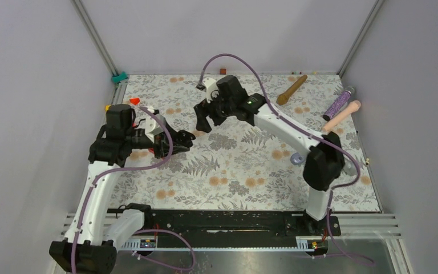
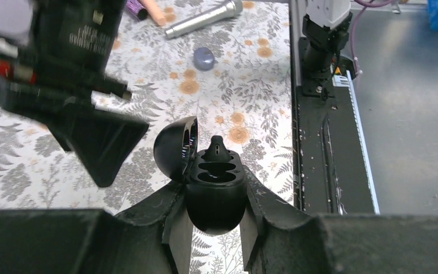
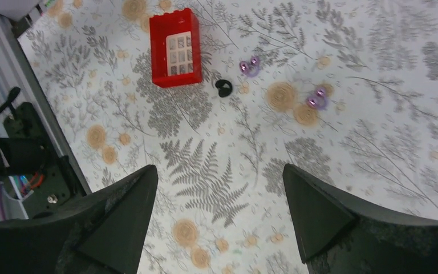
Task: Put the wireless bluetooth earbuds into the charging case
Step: Adjust the earbud at the center of the board.
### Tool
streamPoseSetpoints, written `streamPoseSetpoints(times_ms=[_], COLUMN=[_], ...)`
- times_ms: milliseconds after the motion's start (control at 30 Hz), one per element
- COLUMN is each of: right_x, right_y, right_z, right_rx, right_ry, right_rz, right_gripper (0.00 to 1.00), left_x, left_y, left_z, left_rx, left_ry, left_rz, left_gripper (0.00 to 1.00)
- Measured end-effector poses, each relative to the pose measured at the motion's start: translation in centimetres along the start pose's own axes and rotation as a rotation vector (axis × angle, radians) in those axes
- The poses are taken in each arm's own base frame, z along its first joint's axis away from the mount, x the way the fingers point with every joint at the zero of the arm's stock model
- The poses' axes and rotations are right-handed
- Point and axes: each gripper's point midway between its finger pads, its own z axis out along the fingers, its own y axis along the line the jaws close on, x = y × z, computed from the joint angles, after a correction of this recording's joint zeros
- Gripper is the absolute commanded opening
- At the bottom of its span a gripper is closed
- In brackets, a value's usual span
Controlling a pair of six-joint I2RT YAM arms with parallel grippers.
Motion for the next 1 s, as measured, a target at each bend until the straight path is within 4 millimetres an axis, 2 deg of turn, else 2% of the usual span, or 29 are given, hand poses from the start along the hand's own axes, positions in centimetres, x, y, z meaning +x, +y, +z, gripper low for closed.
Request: streamPoseSetpoints(times_ms=[33, 67, 267, 533, 700, 833, 1000], right_x=[0.1, 0.2, 1.5, 6.6, 8.5, 8.4, 8.3], right_y=[0.1, 0.1, 0.6, 0.8, 2.3, 2.9, 2.5], right_z=[1.6, 2.1, 8.3, 14.6, 16.6, 17.4, 18.3], right_rx=[-0.027, -0.038, -0.145, -0.147, -0.118, -0.062, -0.006], right_ry=[0.020, 0.025, 0.121, 0.293, 0.360, 0.364, 0.352], right_rz=[0.034, 0.044, 0.226, 0.390, 0.387, 0.338, 0.291], right_gripper=[0.88, 0.88, 0.80, 0.72, 0.66, 0.65, 0.63], left_x=[-0.1, -0.2, -0.8, -0.5, -0.6, -0.6, -0.8], left_y=[-0.1, -0.1, -0.3, 0.0, 0.0, 0.1, 0.0], left_z=[-0.4, -0.6, -1.4, -1.8, -1.9, -1.9, -2.0], left_rx=[-0.015, -0.023, -0.040, -0.059, -0.059, -0.060, -0.053], left_ry=[0.001, 0.002, 0.004, 0.005, 0.003, -0.002, -0.014], left_rz=[0.008, 0.018, 0.051, 0.044, 0.047, 0.046, 0.043], left_gripper=[0.00, 0.00, 0.00, 0.00, 0.00, 0.00, 0.00])
